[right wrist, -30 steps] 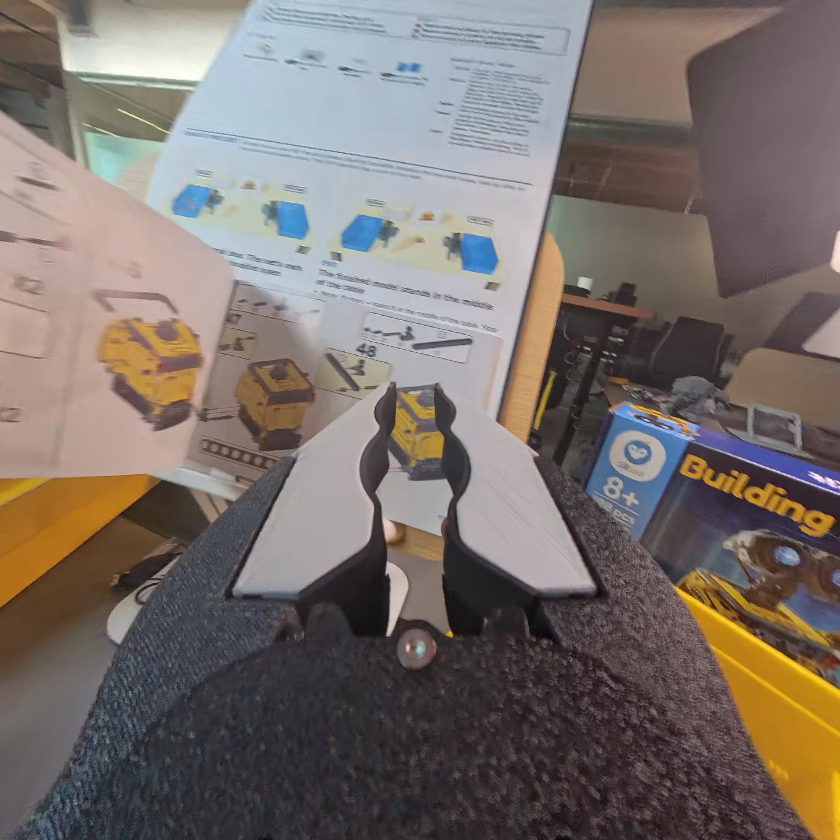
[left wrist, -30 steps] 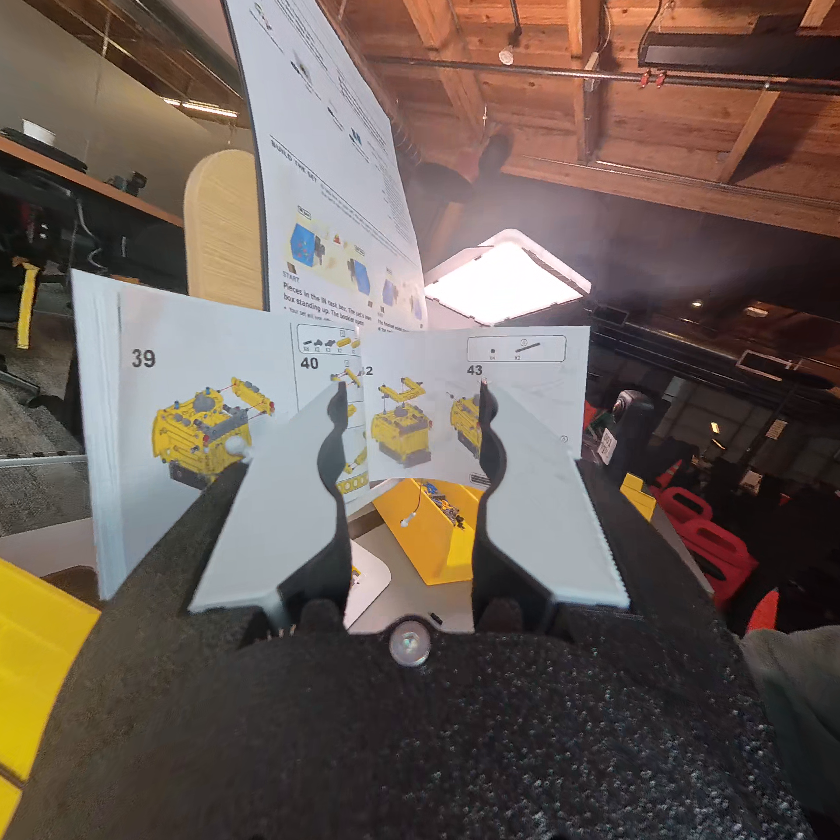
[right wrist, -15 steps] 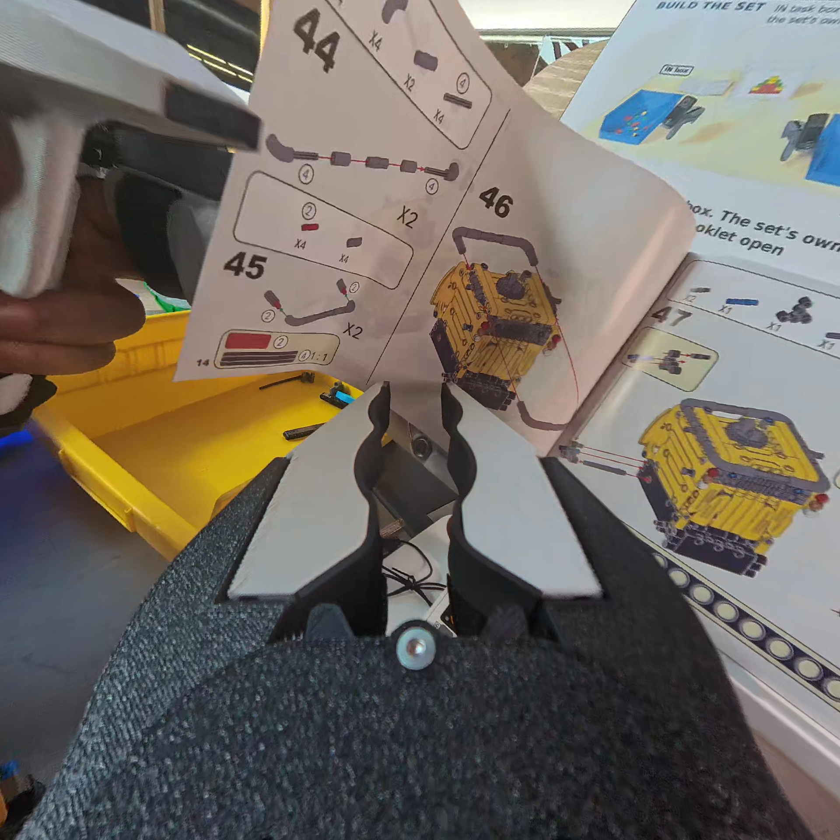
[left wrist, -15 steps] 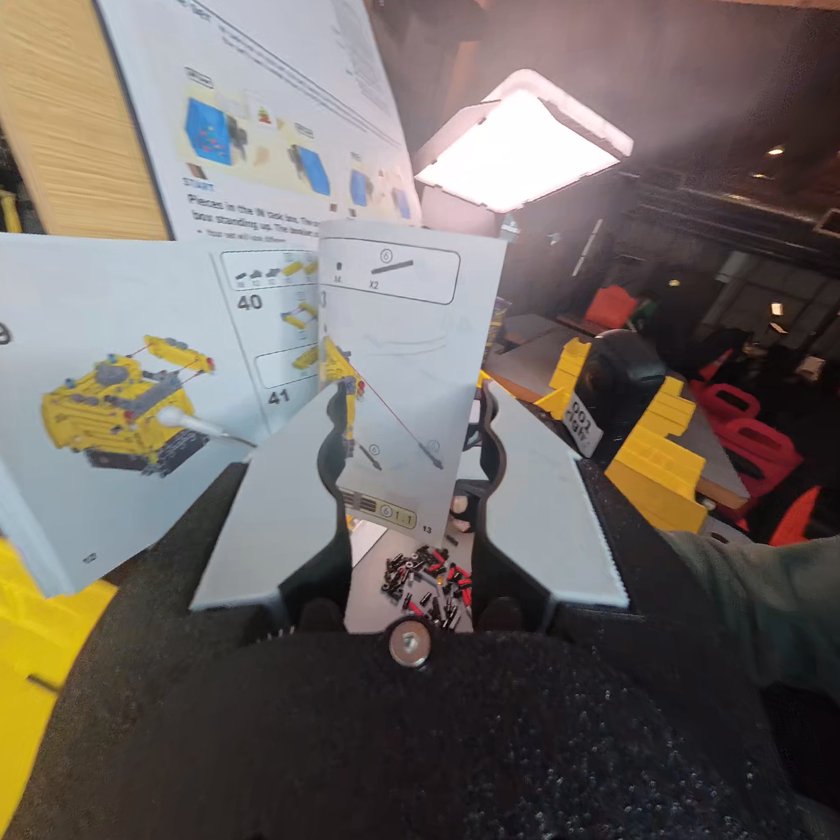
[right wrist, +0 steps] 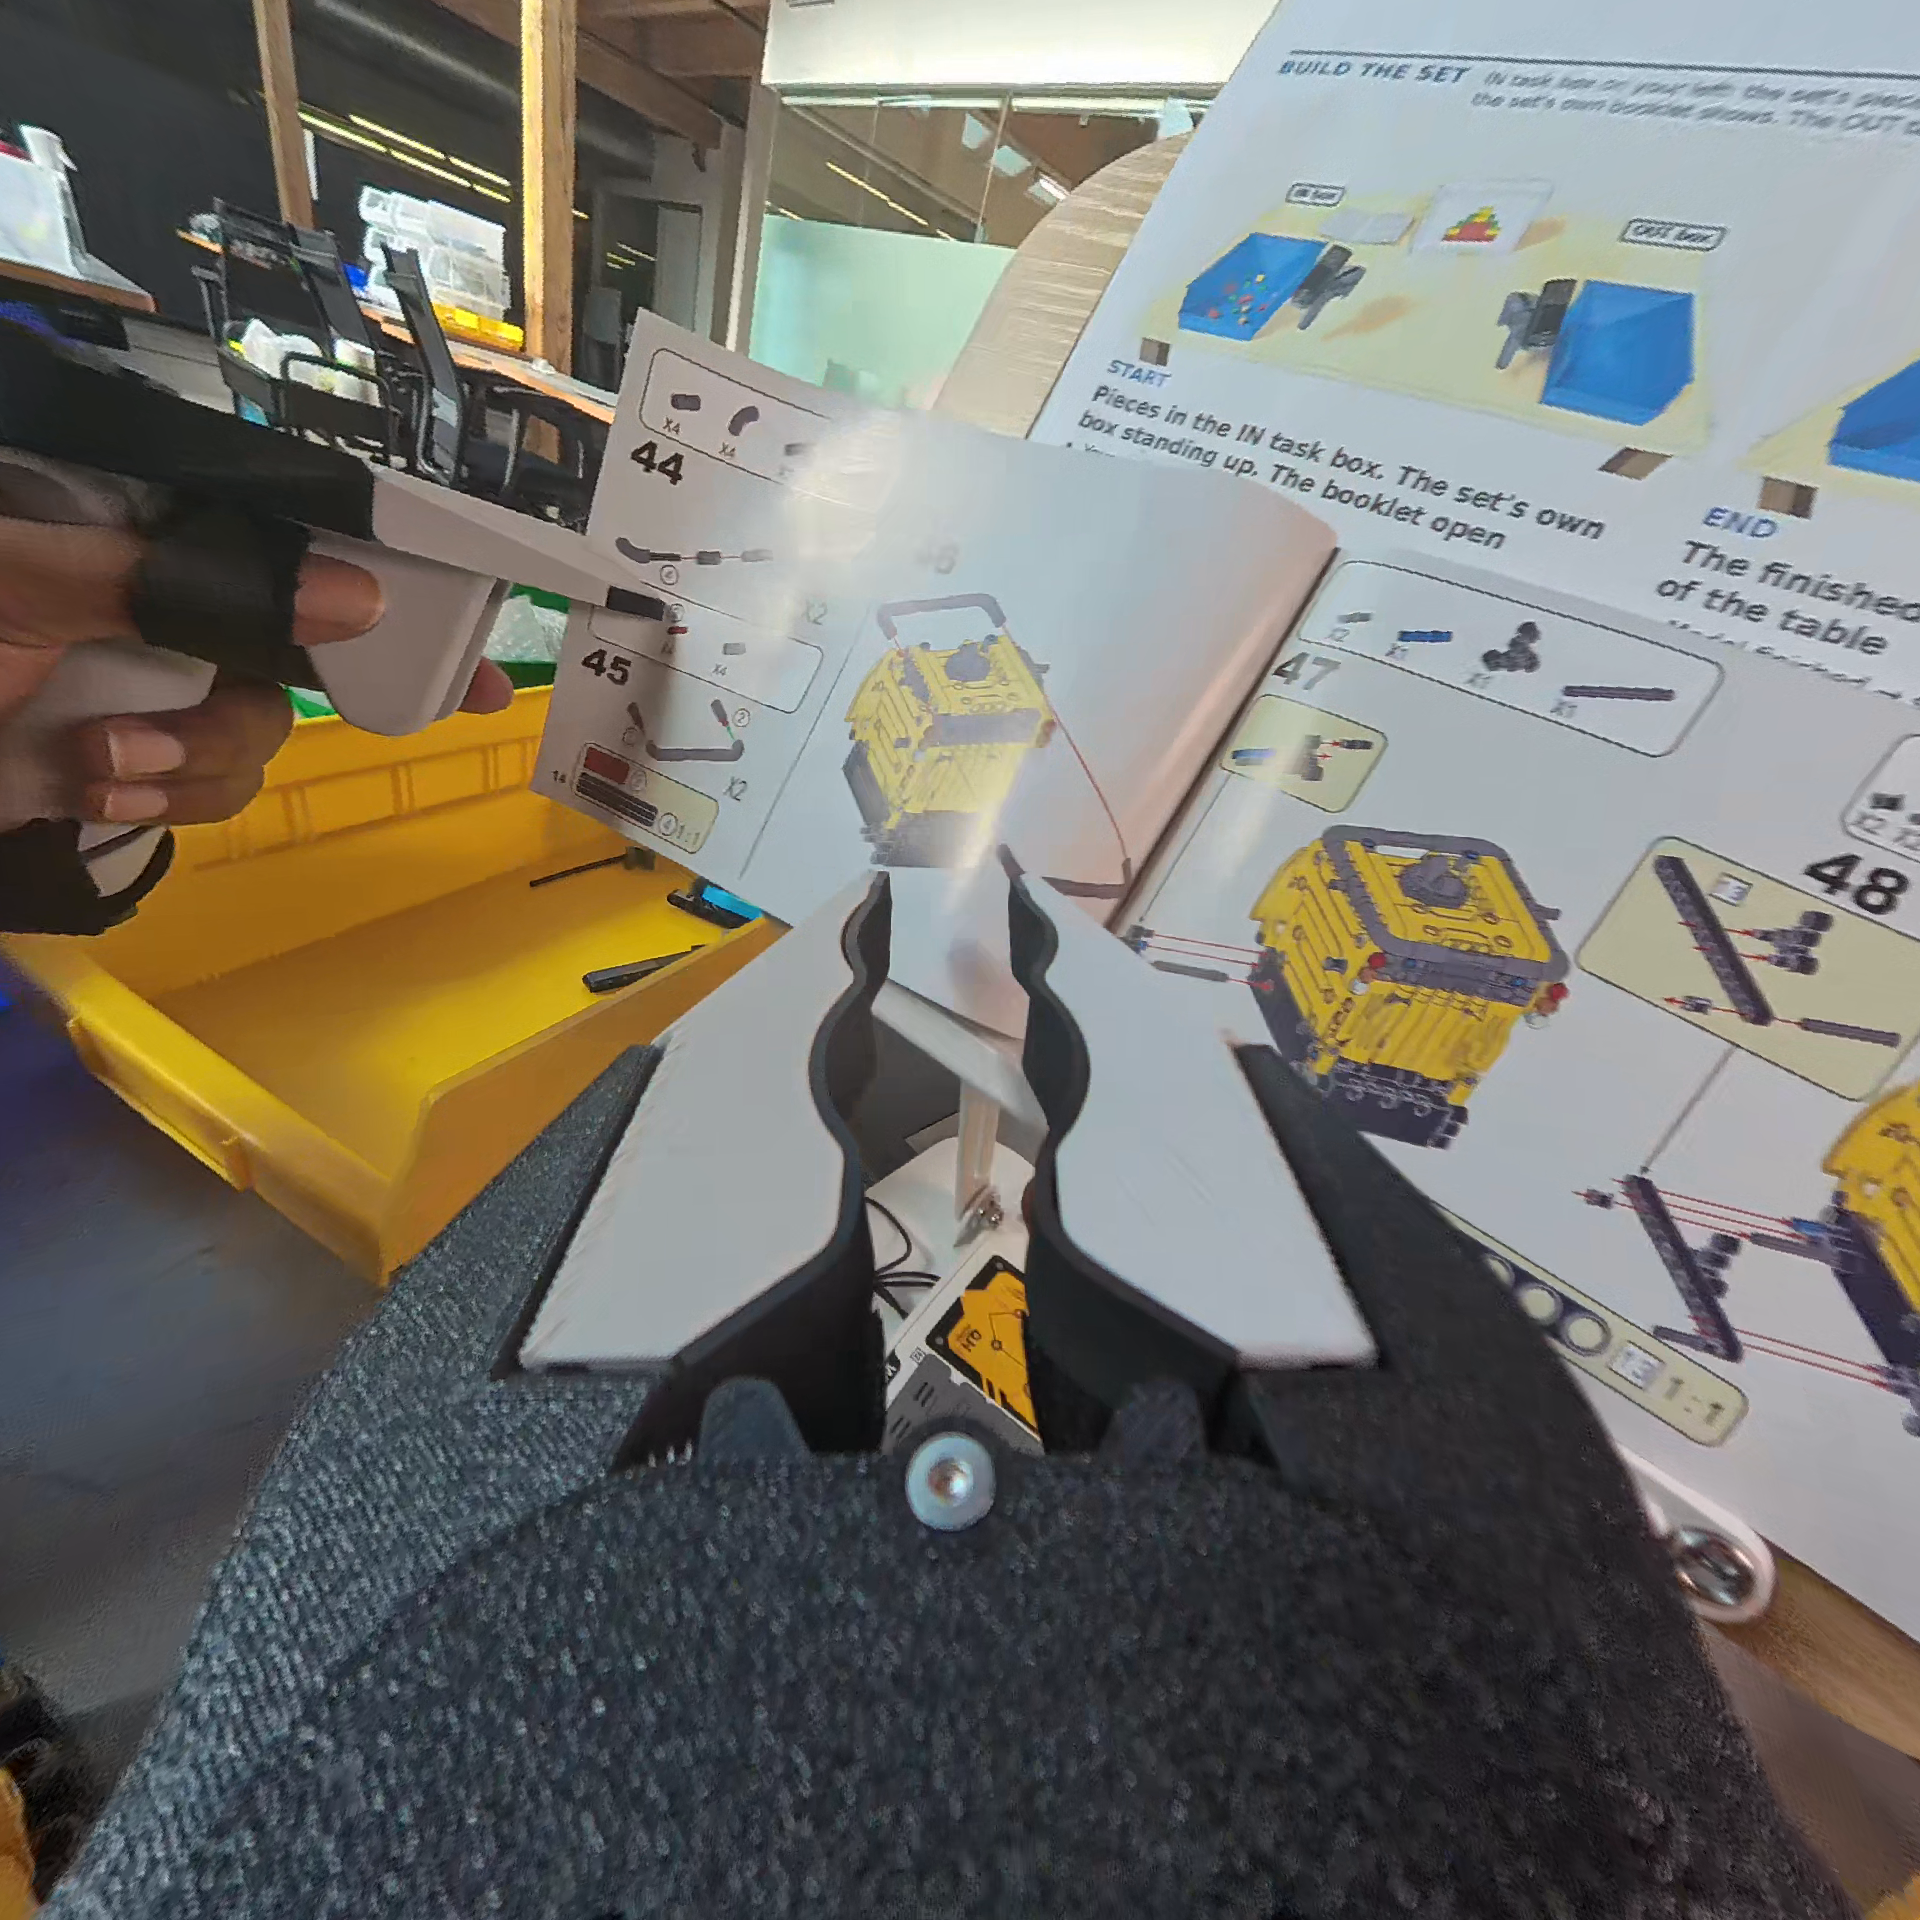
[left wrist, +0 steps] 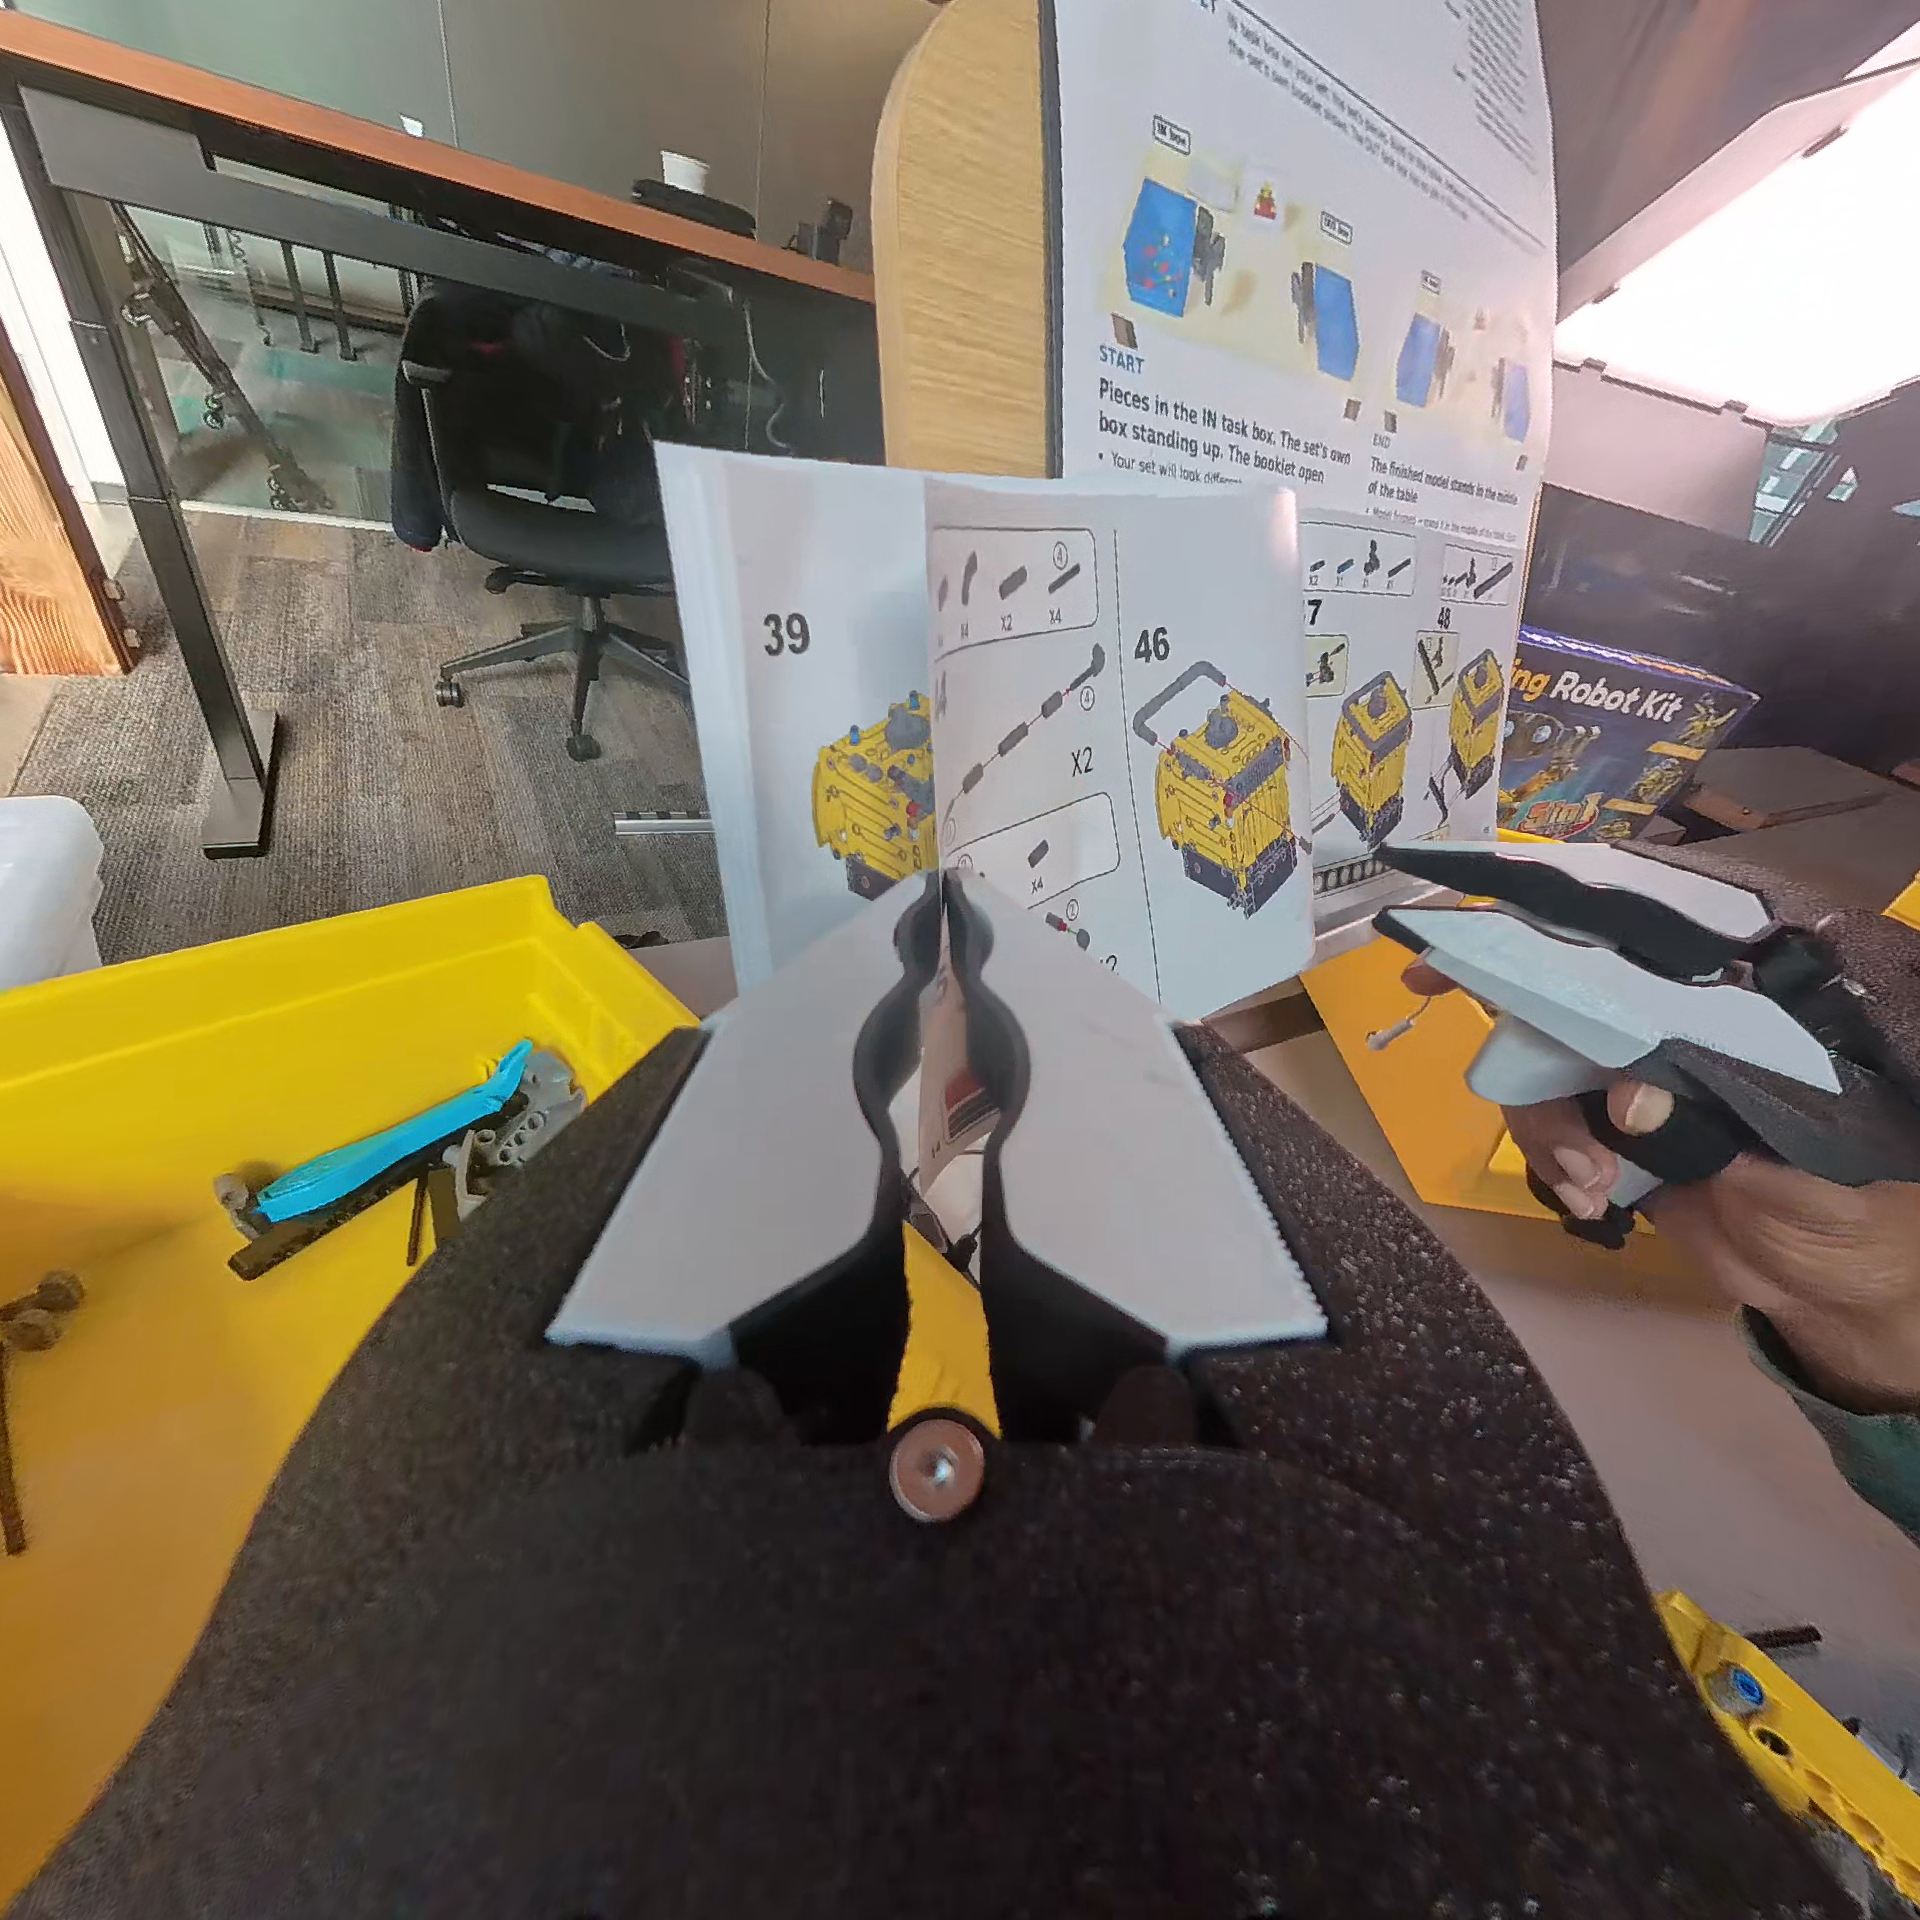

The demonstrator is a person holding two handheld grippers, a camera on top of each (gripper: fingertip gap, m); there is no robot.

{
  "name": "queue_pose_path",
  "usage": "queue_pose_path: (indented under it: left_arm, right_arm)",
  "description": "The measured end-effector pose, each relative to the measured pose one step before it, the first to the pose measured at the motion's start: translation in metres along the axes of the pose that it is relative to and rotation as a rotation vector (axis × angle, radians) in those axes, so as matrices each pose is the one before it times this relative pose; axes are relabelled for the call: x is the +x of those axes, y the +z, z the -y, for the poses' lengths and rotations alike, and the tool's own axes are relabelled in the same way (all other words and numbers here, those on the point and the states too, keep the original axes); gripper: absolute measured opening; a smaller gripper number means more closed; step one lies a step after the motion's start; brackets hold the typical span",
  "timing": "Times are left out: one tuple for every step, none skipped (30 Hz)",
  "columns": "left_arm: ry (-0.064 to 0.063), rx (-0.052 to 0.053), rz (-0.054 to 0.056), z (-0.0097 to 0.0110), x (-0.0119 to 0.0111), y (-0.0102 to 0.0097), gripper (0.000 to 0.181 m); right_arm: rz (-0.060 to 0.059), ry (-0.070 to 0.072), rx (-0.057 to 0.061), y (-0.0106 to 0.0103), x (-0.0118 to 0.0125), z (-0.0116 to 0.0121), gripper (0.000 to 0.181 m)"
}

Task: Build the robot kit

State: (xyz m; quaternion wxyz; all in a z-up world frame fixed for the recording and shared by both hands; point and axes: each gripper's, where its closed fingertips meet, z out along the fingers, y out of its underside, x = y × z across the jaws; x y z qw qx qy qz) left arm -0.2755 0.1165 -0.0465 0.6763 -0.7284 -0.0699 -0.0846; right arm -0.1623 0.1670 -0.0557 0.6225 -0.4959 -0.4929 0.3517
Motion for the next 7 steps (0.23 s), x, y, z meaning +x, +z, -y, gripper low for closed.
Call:
queue_pose_path:
  left_arm:
    - [0.0007,0.0055,0.0066,0.00034,-0.00147,-0.00009,0.0]
    - [0.0002,0.0014,0.0037,-0.00022,-0.00093,0.00013,0.0]
    - [-0.0006,0.002,0.002,-0.00013,-0.00073,0.00016,0.0]
    - [-0.0016,0.003,0.0024,-0.00003,-0.00052,0.00014,0.0]
    - [-0.0009,0.0027,0.0024,0.0001,-0.00044,0.0002,0.0]
    - [0.0004,0.0006,0.0021,-0.0002,-0.00039,0.00026,0.0]
    - [0.0012,0.0,0.0038,-0.0003,-0.00058,0.00022,0.0]
  right_arm:
    - [-0.0374,-0.0001,0.0043,-0.0049,0.00957,-0.00005,0.023]
    - [-0.0423,0.0031,0.0011,-0.00457,0.01111,-0.00106,0.024]
    - [-0.0423,0.0065,-0.0087,-0.00349,0.01196,-0.00295,0.026]
    - [-0.0331,0.0115,-0.02,-0.00207,0.01105,-0.00466,0.031]
    - [-0.0266,0.0188,-0.0194,-0.00115,0.01015,-0.00464,0.037]
    - [-0.0224,0.0212,-0.0135,-0.00065,0.00927,-0.00373,0.041]
    - [-0.0182,0.0175,-0.0104,-0.00012,0.0079,-0.00301,0.043]
